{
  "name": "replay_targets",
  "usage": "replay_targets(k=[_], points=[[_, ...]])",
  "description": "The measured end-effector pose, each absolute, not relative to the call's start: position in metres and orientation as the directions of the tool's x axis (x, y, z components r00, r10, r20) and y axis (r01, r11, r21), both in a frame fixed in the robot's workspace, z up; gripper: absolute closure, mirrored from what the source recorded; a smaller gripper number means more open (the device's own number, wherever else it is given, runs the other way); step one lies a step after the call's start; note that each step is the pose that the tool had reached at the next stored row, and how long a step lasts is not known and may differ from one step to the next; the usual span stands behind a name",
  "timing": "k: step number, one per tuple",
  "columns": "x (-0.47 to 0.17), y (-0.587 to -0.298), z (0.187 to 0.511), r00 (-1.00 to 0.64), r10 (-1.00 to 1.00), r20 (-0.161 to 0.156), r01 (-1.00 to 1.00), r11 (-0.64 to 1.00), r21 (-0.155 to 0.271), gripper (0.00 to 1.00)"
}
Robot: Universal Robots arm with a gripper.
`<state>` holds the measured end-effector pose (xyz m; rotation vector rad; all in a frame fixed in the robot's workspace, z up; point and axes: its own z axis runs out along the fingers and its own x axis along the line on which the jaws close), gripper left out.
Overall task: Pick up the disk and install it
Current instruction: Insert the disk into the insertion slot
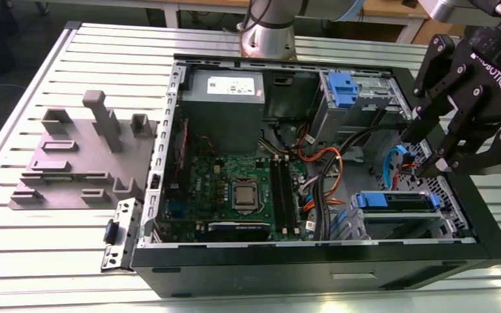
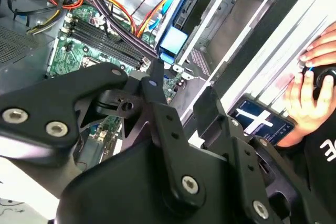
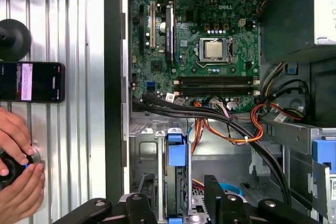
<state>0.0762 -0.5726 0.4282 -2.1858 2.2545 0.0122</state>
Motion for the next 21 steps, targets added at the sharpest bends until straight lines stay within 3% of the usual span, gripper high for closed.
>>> replay_targets(k=[15,17,21], points=[[0.0762,-0.5725,0.4207,-0.031,-1.0,-0.006,-1.0,0.031,0.005,0.51],[0.0762,-0.5725,0.4206,-0.031,-1.0,-0.006,-1.0,0.031,0.005,0.64],[0.0762,-0.5725,0.4205,-0.031,-1.0,-0.006,-1.0,0.031,0.004,0.76]])
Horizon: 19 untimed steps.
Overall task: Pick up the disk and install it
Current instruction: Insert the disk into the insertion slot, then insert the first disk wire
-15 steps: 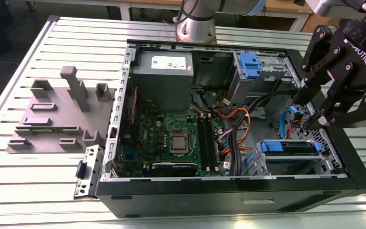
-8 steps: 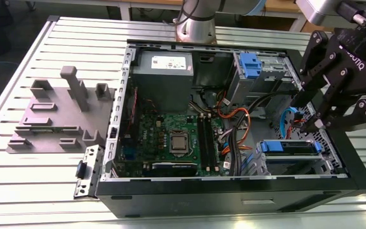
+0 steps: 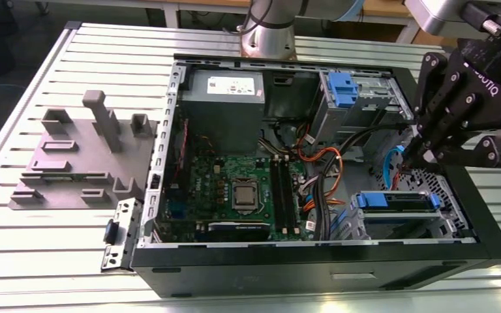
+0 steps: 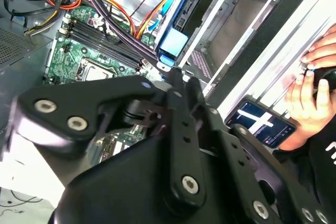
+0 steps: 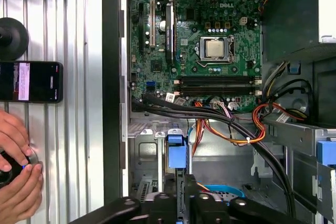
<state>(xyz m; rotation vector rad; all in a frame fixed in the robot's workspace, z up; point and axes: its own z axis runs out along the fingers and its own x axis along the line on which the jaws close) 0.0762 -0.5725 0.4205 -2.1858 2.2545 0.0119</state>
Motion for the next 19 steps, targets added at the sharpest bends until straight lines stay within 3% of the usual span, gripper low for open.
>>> replay_targets(k=[2,4,19], points=[[0.0762,-0.5725,0.4205,-0.031,-0.999,-0.006,-1.0,0.031,0.004,0.87],[0.0762,-0.5725,0.4205,-0.031,-1.0,-0.006,-1.0,0.031,0.005,0.89],[0.0776,-0.5725,0.4191,-0.031,-1.0,-0.006,-1.0,0.031,0.004,0.89]])
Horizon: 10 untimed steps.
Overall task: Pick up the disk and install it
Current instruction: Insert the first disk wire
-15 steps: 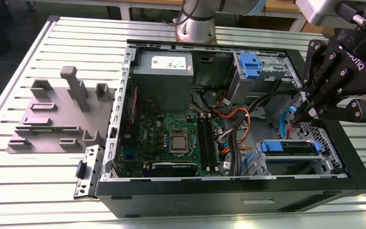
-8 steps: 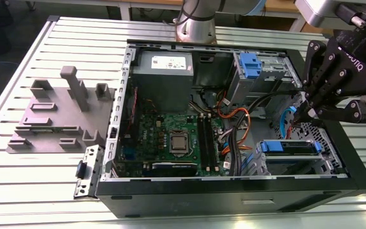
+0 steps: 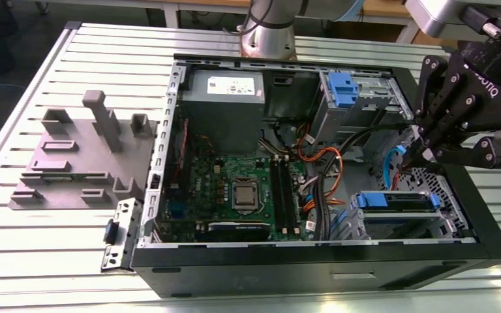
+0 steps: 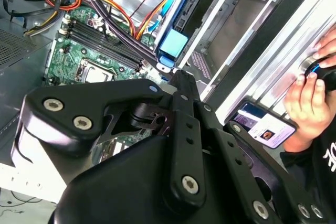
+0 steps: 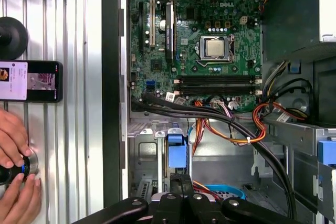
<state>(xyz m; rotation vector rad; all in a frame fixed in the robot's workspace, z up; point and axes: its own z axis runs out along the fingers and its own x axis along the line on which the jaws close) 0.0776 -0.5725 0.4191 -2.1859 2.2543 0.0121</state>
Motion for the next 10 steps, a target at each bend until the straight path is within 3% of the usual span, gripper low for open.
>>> replay_targets(k=[10], points=[[0.0814,-0.5725,0.419,-0.031,-1.0,-0.006,-1.0,0.031,0.004,0.89]])
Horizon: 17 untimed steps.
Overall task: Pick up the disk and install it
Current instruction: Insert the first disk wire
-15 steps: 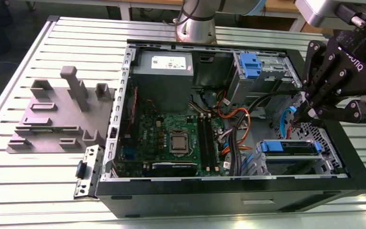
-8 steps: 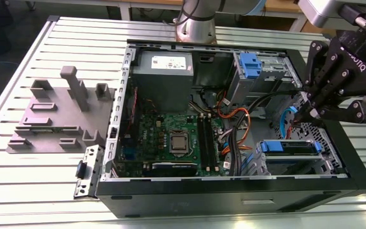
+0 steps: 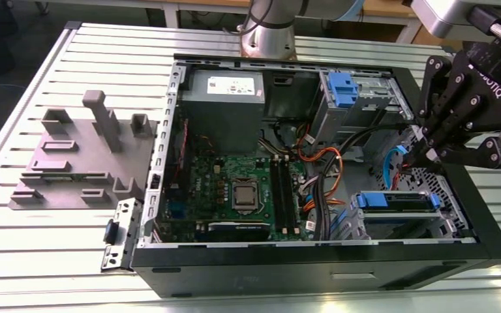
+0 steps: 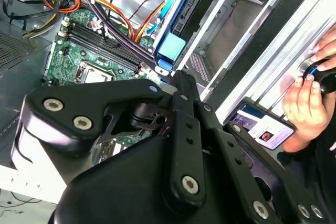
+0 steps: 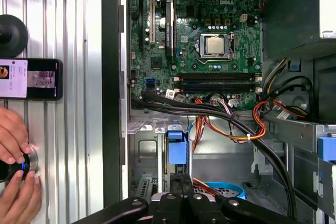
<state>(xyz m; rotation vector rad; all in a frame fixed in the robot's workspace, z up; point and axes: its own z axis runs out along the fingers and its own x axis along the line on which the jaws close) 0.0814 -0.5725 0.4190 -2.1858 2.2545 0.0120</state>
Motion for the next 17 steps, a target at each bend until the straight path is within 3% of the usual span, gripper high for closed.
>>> replay_targets(k=[17], points=[[0.095,-0.573,0.42,-0.031,-0.999,-0.006,-1.0,0.031,0.005,0.89]])
